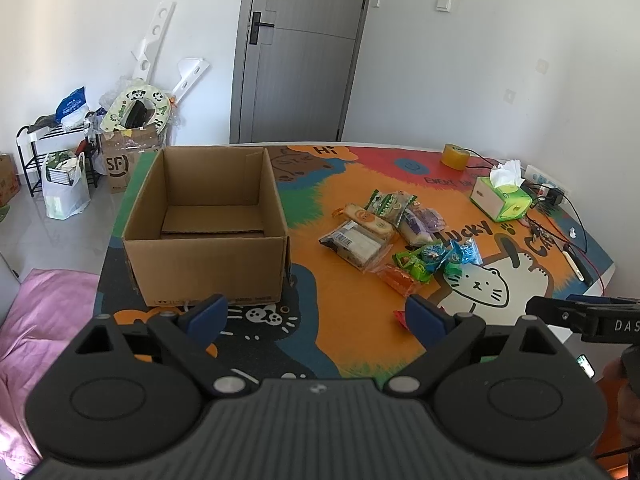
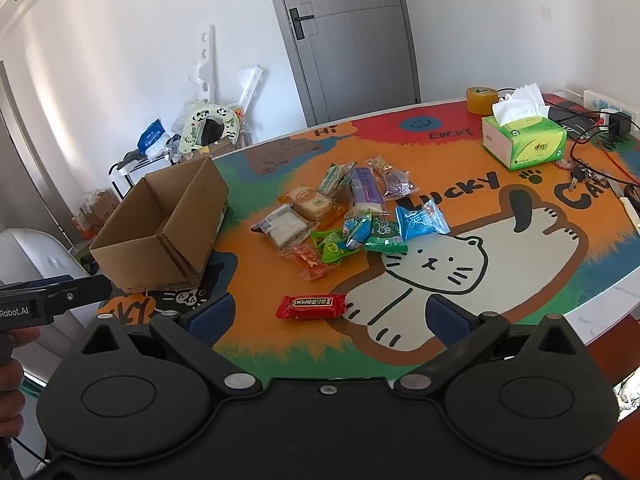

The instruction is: Organize snacks

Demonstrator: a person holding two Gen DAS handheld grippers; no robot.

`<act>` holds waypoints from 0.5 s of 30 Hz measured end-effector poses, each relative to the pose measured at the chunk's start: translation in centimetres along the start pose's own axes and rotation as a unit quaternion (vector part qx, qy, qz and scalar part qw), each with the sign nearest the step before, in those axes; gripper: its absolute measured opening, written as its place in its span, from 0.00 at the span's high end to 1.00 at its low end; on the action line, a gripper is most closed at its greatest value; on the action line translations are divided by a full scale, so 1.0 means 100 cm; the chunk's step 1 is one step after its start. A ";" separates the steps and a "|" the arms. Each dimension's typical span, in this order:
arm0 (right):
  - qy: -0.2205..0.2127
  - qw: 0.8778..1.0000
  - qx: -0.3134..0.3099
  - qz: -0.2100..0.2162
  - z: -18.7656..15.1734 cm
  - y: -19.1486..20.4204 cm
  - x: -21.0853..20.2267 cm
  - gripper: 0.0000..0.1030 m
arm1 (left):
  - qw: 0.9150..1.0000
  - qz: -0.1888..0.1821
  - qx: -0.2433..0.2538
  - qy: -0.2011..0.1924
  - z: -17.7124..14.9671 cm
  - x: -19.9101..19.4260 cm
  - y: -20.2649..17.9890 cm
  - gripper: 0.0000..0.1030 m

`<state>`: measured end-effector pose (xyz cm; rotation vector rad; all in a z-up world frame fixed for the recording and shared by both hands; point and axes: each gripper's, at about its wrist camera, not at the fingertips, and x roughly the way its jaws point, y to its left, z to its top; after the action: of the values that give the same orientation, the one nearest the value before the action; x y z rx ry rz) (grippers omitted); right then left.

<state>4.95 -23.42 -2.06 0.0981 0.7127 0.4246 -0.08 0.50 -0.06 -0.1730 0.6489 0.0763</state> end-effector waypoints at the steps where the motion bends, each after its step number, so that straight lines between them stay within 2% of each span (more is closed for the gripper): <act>1: 0.000 1.000 0.000 0.000 0.000 0.000 0.000 0.00 | 1.000 0.000 0.000 -0.001 0.000 0.000 0.000 0.08; 15: 0.003 1.000 -0.003 0.005 -0.002 0.001 0.003 0.00 | 1.000 -0.002 0.008 -0.001 -0.003 -0.002 -0.004 0.08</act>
<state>4.98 -23.20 -2.36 0.0943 0.7164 0.4364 -0.38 0.09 -0.16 -0.1597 0.6466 0.0674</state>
